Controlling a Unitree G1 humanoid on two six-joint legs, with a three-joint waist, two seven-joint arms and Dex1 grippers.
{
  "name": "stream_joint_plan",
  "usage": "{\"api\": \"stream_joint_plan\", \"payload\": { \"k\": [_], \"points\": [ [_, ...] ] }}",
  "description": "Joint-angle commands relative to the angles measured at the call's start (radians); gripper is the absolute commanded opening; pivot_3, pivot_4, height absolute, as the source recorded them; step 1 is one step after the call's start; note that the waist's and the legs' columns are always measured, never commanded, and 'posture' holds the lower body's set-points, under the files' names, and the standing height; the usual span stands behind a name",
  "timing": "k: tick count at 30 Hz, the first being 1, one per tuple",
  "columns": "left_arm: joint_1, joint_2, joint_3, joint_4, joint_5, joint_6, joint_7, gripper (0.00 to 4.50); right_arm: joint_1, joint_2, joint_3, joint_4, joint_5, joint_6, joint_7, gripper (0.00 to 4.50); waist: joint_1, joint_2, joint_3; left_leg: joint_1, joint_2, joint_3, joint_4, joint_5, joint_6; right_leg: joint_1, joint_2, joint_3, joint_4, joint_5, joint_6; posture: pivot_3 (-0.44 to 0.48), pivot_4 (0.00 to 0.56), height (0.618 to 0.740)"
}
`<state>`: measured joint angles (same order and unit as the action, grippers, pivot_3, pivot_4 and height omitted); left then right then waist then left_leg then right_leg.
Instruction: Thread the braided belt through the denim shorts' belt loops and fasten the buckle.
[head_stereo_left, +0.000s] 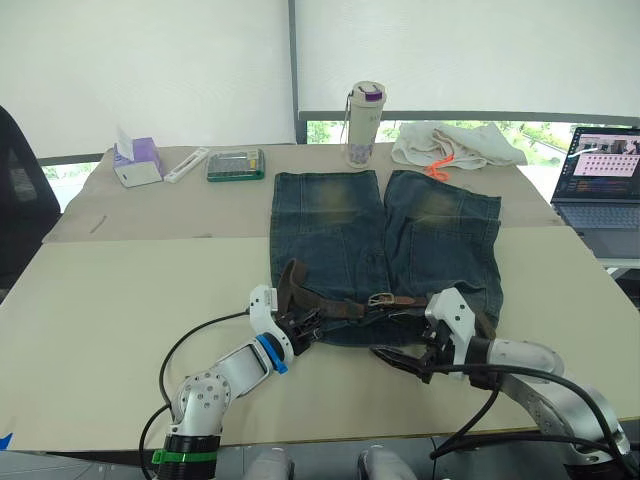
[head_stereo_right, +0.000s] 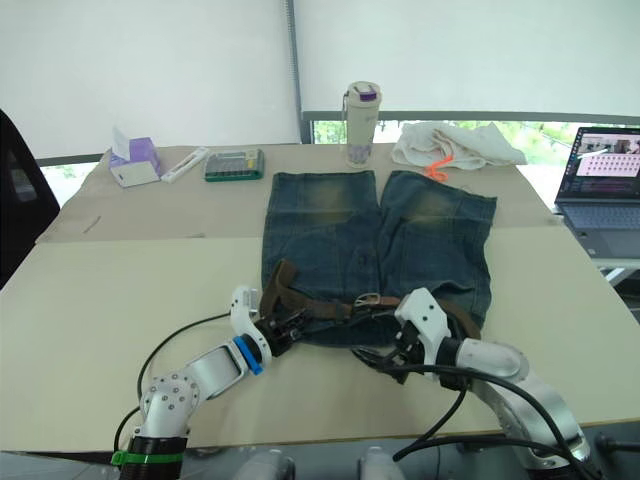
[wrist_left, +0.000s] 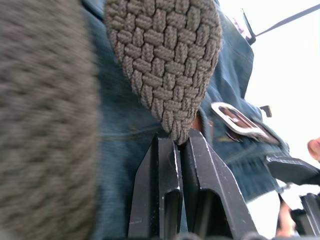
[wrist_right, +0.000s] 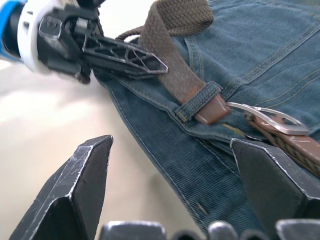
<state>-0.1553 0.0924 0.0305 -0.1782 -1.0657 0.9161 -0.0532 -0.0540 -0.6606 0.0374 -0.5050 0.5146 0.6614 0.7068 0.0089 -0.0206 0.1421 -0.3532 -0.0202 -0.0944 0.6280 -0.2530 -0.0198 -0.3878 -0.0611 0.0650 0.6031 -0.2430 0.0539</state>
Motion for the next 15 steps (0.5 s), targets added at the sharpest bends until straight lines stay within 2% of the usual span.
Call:
{"api": "stream_joint_plan", "payload": {
  "k": [1,10,15],
  "points": [
    [-0.028,-0.012,-0.028,0.017,0.012,0.026,-0.046,0.00,-0.046,0.016,-0.025,-0.049,0.051,0.077,-0.038,4.18,0.001,0.000,0.000,0.000,0.000,0.000,0.000,0.000,0.000,0.000,0.000,0.000,0.000,0.000,0.000,0.000,0.150,0.740],
    [-0.046,-0.040,-0.024,0.044,0.077,0.020,-0.087,0.00,-0.143,0.118,-0.057,-0.016,0.144,0.373,-0.220,4.18,0.004,0.001,-0.001,0.000,0.000,-0.001,0.000,0.000,0.000,0.000,0.000,0.000,0.000,0.000,-0.001,0.000,0.150,0.740],
    [-0.045,-0.055,-0.003,0.051,0.091,0.024,-0.094,0.00,-0.154,0.136,-0.064,0.001,0.137,0.469,-0.291,4.18,0.003,0.001,-0.001,-0.001,-0.001,-0.002,0.001,0.000,0.000,0.000,-0.001,0.000,0.000,0.000,-0.001,0.000,0.150,0.740]
  ]
}}
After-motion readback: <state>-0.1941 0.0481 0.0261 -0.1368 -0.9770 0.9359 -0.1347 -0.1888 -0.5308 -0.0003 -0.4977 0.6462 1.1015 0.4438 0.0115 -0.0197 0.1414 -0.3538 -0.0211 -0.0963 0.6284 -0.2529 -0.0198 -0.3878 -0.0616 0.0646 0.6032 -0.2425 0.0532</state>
